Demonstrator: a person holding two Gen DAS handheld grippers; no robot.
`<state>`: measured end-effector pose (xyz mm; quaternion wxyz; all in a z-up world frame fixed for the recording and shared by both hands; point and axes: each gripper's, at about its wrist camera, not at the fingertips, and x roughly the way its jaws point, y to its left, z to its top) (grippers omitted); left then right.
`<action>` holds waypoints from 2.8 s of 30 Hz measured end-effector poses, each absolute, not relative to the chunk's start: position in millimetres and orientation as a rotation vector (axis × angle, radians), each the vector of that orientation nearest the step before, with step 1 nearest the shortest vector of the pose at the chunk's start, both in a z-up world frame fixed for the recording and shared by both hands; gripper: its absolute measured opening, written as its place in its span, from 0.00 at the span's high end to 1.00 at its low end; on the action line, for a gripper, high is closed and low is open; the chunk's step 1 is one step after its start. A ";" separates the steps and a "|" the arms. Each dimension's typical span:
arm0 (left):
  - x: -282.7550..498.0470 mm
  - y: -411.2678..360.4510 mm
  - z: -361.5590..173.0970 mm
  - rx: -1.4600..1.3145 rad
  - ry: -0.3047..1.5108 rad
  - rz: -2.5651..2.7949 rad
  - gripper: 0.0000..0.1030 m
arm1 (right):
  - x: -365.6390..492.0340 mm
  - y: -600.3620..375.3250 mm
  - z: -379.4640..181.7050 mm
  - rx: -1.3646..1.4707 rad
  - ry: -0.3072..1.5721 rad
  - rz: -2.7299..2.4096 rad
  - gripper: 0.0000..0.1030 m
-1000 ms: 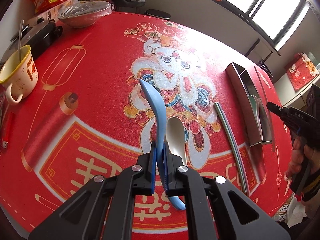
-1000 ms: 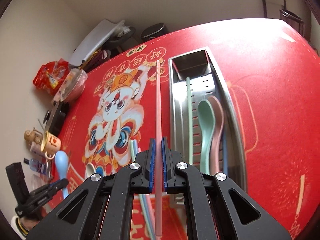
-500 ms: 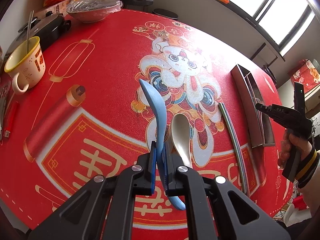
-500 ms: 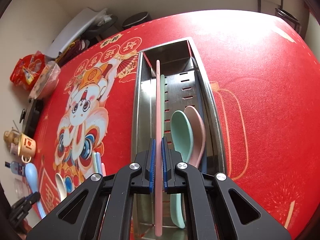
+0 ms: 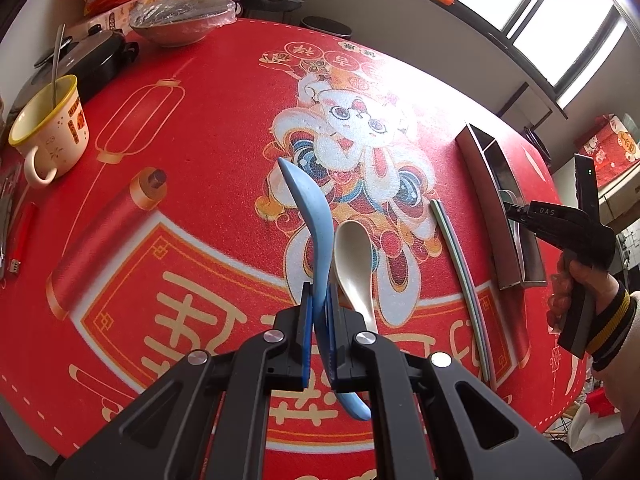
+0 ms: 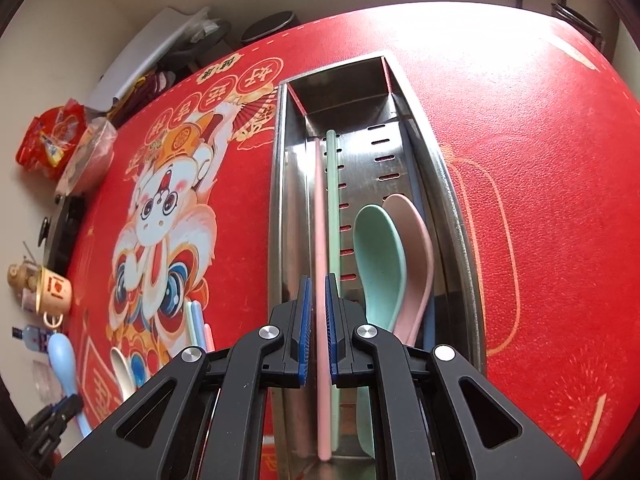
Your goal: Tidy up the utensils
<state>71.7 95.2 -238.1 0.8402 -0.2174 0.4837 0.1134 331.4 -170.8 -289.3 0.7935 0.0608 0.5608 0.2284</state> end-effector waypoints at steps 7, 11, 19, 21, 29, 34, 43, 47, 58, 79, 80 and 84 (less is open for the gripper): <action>79.8 86.8 -229.0 -0.444 1.007 0.200 0.94 | 314.0 -187.0 -255.4 0.119 1.122 0.485 0.61; 90.0 76.3 -222.9 -0.426 1.002 0.158 0.94 | 299.4 -203.7 -235.9 0.151 1.060 0.487 0.36; 118.3 47.0 -212.2 -0.378 1.002 0.061 0.94 | 279.2 -229.5 -224.8 0.154 1.034 0.444 0.15; 126.2 38.4 -211.0 -0.370 1.007 0.036 0.94 | 276.5 -234.2 -226.2 0.116 1.033 0.404 0.15; 161.3 -5.8 -209.3 -0.321 1.031 -0.066 0.94 | 275.5 -262.4 -232.8 0.095 1.036 0.346 0.15; 190.3 -38.3 -211.3 -0.294 1.052 -0.126 0.94 | 279.8 -277.7 -234.5 0.105 1.042 0.330 0.15; 253.2 -93.1 -228.0 -0.252 1.111 -0.184 0.94 | 290.6 -310.2 -236.9 0.124 1.041 0.314 0.15; 277.0 -110.0 -241.2 -0.215 1.154 -0.183 0.94 | 294.7 -324.4 -239.1 0.144 1.040 0.304 0.15; 306.6 -125.3 -270.9 -0.136 1.240 -0.139 0.94 | 298.1 -353.0 -243.9 0.196 1.039 0.264 0.15; 315.8 -125.4 -275.8 -0.153 1.252 -0.174 0.86 | 289.9 -356.8 -243.6 0.207 1.044 0.247 0.15; 314.5 -123.8 -272.4 -0.156 1.241 -0.177 0.81 | 288.7 -355.6 -242.6 0.206 1.041 0.248 0.15; 305.9 -115.6 -254.2 -0.180 1.187 -0.196 0.58 | 283.4 -349.5 -238.9 0.216 1.026 0.262 0.15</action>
